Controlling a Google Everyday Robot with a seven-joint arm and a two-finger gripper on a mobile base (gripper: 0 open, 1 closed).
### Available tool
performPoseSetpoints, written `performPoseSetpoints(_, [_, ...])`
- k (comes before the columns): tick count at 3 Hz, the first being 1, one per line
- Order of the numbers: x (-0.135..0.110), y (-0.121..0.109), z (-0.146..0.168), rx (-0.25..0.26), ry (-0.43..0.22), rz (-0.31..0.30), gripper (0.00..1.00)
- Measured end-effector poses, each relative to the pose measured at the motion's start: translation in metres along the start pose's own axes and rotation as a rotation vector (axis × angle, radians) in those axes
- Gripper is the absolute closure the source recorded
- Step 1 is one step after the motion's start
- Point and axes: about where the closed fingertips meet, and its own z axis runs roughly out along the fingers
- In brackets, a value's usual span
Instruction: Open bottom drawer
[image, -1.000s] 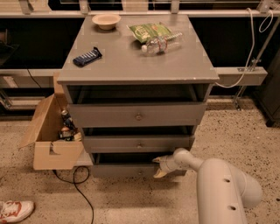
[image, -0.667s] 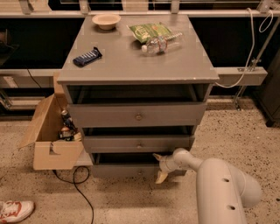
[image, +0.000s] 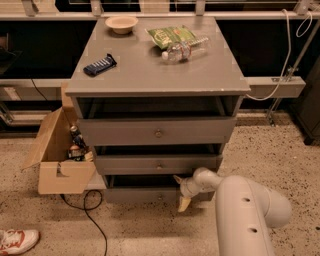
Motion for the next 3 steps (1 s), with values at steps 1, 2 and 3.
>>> performPoseSetpoints(1, [0.005,0.009,0.004,-0.044,0.013,0.012,0.19])
performPoseSetpoints(2, [0.015,0.021,0.009,-0.088,0.014,0.042,0.42])
performPoseSetpoints(3, [0.014,0.021,0.007,-0.092,0.014,0.045,0.66])
